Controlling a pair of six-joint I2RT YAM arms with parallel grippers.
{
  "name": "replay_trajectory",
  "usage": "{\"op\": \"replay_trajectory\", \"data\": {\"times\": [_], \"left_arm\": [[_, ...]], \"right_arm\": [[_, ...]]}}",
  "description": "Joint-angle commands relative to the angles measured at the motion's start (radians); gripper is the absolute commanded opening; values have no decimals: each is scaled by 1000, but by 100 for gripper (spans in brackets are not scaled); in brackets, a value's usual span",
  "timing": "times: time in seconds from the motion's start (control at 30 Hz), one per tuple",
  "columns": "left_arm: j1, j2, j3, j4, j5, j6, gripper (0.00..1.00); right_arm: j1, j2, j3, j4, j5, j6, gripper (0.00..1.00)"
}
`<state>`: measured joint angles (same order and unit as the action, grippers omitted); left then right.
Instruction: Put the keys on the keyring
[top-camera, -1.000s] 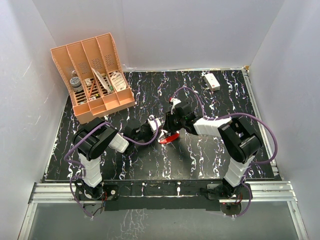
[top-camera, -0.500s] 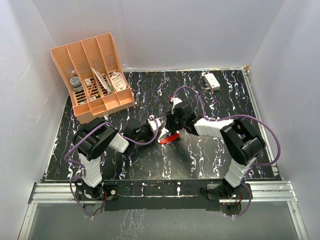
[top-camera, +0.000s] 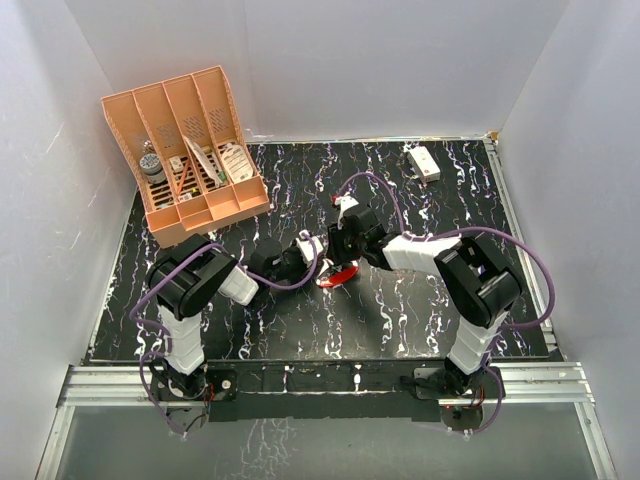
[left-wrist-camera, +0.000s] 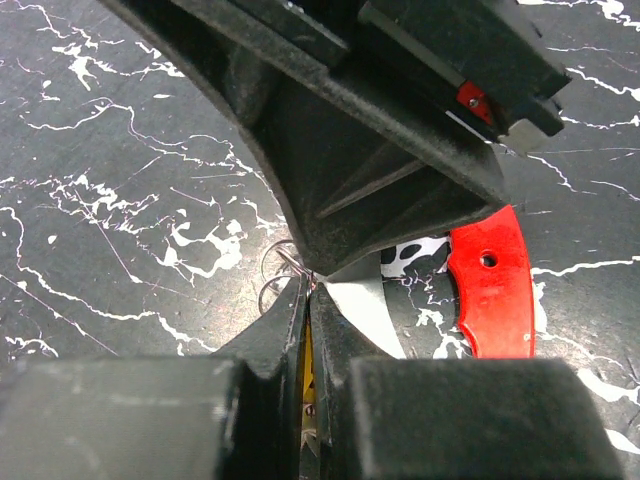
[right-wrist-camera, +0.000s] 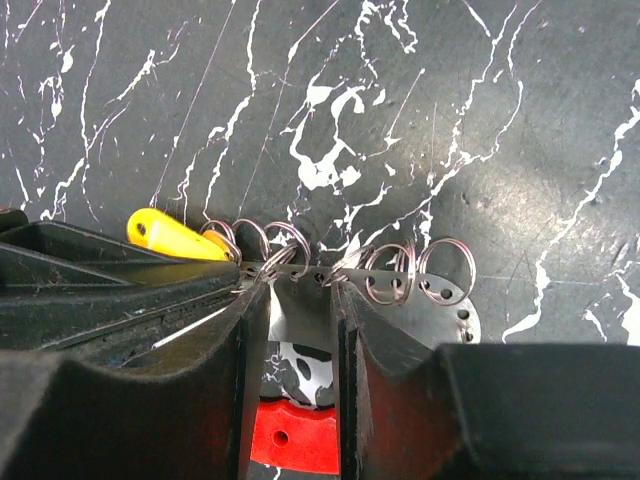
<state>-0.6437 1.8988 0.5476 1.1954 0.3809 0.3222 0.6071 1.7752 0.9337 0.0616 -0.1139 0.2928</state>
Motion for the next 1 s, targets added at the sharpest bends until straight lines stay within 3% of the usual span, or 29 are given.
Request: {"op": "replay_trajectory", "data": {"times": [0.0,0.37,0.67,0.7,0.83,0.9,0.97], "left_arm": [[-4,16,28,16,32,11,0],[-4,27,35,-36,45,20,0],[-4,-4,58,-175,5,13,0],[-4,-17,51,-170,-20,5,5],[-4,-124,8,-105,-115,-22,49],[-4,-201,-3,-112,-155,-23,58],[-4,-282,-4,-146,-189,-23,60]], "right_arm": [[8,16,62,32,14,-8,29],[12,56,115,28,25,2,30],[12,55,146,31,34,16,30],[13,46,145,34,45,17,30],[8,8,164,3,109,-6,33],[1,-21,166,-12,117,-14,33],[-5,-60,164,-29,130,-20,34]]}}
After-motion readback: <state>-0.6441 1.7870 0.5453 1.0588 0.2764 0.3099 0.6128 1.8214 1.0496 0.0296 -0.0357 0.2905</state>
